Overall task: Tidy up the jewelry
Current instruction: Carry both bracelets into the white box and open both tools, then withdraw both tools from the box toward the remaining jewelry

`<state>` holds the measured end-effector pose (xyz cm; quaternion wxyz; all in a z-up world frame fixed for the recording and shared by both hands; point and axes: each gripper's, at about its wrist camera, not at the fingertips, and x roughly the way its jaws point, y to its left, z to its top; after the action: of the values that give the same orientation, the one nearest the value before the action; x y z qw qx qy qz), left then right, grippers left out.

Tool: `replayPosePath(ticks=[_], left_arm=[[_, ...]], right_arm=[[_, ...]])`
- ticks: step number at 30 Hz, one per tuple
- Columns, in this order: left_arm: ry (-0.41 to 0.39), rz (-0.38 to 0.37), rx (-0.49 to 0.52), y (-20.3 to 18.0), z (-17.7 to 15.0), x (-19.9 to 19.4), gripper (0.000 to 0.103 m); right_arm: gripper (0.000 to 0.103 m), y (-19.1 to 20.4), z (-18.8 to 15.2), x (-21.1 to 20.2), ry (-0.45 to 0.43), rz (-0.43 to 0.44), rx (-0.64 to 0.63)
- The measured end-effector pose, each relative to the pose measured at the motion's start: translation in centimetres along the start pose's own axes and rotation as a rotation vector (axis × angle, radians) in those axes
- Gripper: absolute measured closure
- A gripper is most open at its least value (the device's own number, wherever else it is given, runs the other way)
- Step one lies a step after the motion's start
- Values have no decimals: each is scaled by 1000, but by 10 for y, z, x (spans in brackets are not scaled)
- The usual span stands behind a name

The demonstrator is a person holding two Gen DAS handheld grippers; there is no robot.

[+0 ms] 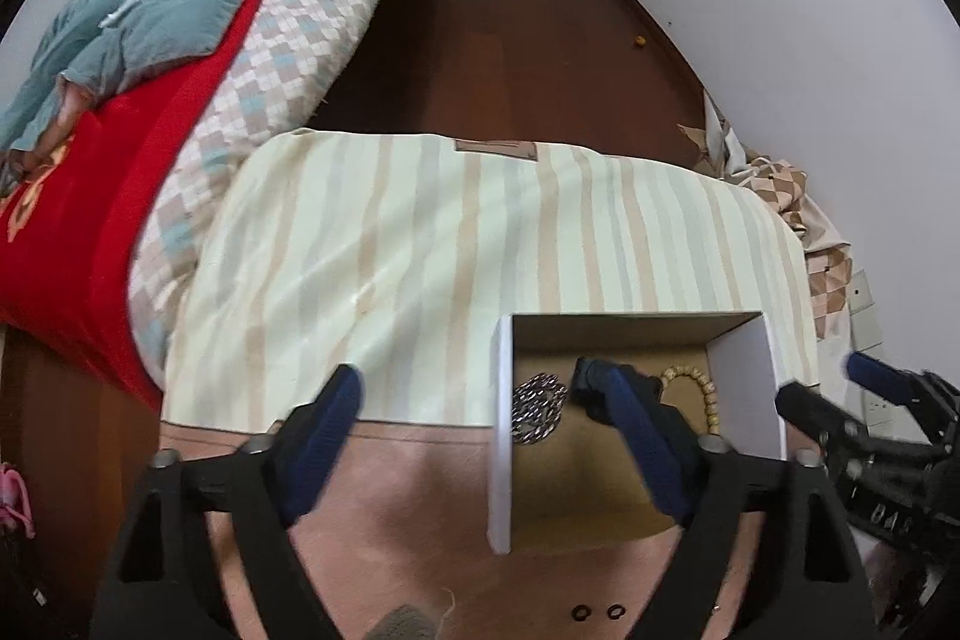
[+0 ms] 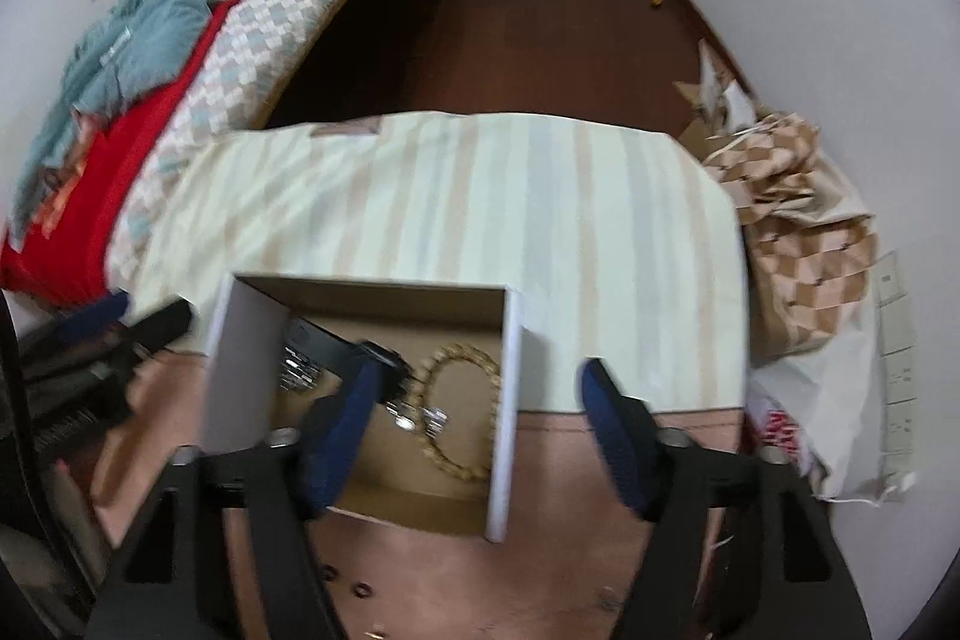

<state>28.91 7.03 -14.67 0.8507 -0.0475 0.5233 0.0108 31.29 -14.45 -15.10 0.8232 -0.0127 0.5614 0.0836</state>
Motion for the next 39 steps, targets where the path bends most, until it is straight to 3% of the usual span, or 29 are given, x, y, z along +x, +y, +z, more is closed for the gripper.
replayPosePath(ticks=[1,2,5,13,23,39], left_arm=[[-6,10,3,-1,-3,-2,1],[-19,32,11,-1,-9,-4,0],[-29,90,35,-4,-22,-5,0],[-42,140,33,1,-46,-16,0],[-129,163,24,-1,-64,-63,0],[-261,121,20,-10,-95,-157,0]], right_arm=[[9,1,-5,-1,-6,-23,-10],[5,2,-9,-2,-10,-41,-16],[3,6,-23,-1,-11,-82,-29],[1,8,-50,-5,-26,-130,5],[1,18,-63,-49,-105,-146,9],[1,32,-101,-156,-277,-130,24]])
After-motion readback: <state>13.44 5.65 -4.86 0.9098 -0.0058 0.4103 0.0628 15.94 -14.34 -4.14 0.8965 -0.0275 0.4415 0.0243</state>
